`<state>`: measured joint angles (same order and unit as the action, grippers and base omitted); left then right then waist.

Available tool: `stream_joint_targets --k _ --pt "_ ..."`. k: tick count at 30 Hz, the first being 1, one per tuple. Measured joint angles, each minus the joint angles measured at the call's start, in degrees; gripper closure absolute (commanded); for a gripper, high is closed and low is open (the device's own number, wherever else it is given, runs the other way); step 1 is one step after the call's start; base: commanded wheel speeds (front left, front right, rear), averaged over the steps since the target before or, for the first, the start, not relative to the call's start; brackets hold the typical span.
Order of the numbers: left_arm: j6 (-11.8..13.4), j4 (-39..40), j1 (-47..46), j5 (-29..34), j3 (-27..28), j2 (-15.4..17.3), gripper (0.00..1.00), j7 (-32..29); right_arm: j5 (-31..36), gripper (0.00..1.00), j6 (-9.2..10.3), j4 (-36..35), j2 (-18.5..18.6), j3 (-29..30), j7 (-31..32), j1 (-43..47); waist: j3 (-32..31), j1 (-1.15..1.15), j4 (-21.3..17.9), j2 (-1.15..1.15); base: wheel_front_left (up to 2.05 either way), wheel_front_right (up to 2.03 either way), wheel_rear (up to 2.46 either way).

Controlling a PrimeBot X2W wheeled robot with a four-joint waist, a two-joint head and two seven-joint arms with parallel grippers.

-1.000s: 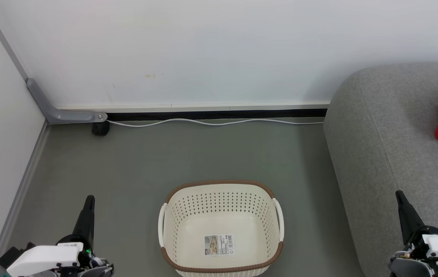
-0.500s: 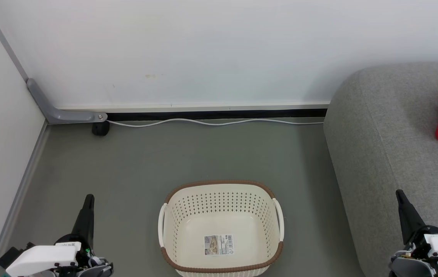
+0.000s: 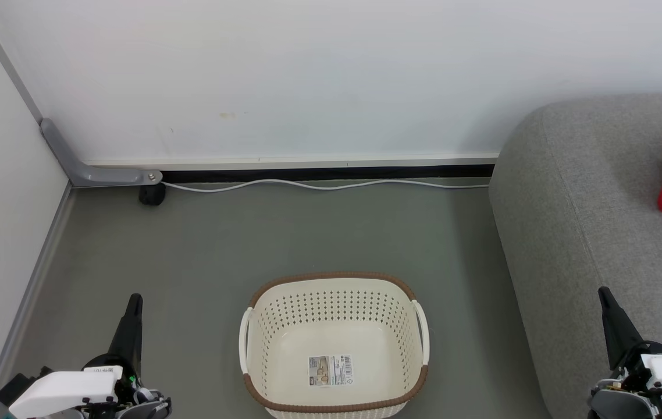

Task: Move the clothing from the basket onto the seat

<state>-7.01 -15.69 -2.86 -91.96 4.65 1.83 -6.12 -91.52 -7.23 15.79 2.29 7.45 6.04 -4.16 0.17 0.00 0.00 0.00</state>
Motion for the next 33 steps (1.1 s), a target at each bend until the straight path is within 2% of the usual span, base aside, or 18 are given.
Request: stream_joint_targets --k 33 --pt "0.0 0.0 0.0 0.0 0.0 0.0 1.00 0.0 0.0 1.00 0.00 0.0 0.0 0.0 0.0 0.0 0.0 0.00 0.0 0.00 0.00 0.00 0.00"
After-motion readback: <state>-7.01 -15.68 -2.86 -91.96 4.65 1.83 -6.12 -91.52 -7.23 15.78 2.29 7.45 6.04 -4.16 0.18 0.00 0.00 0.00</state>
